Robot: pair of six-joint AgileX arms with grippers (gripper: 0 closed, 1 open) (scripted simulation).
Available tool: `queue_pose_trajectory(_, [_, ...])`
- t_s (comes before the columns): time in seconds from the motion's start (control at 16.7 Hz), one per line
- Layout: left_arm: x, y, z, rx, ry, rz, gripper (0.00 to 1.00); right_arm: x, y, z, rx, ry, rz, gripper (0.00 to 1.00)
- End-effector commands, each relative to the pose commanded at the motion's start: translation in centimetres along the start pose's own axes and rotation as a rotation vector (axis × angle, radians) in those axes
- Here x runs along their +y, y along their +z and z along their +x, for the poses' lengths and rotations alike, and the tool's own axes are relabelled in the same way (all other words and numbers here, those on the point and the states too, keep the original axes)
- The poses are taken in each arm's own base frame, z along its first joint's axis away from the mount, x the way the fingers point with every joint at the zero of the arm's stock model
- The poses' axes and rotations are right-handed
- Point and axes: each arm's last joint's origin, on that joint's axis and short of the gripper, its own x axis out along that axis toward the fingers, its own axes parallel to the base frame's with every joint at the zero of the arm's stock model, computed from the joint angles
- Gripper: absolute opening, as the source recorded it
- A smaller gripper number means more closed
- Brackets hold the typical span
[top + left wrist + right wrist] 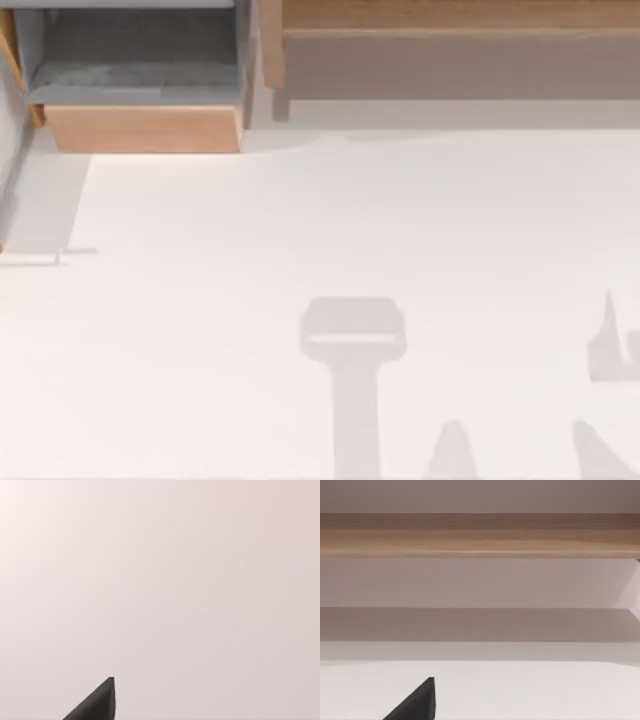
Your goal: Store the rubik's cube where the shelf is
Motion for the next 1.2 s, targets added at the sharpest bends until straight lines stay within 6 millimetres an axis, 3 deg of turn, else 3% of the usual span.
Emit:
queue_pose_trajectory(0.3, [0.7, 3.2, 6.2, 0.198, -0.212, -0.335, 1.0, 0.0, 0.0, 0.0, 0.0, 0.0, 0.0, 1.0])
queue_pose_trajectory(0.54, [-0.9, 8.5, 8.8, 0.458, -0.465, -0.542, 1.0, 0.0, 0.0, 0.0, 0.0, 0.0, 0.0, 1.0])
queue_pose_trajectory(0.9, [-4.6, 18.4, 8.9, 0.8, -0.784, -0.596, 1.0, 0.0, 0.0, 0.0, 0.0, 0.0, 0.0, 1.0])
queue_pose_trajectory(1.08, [-7.0, 21.7, 8.3, 0.931, -0.9, -0.55, 1.0, 0.0, 0.0, 0.0, 0.0, 0.0, 0.0, 1.0])
queue_pose_trajectory(1.2, [-8.5, 22.7, 8.0, 1.0, -0.953, -0.518, 1.0, 0.0, 0.0, 0.0, 0.0, 0.0, 0.0, 1.0])
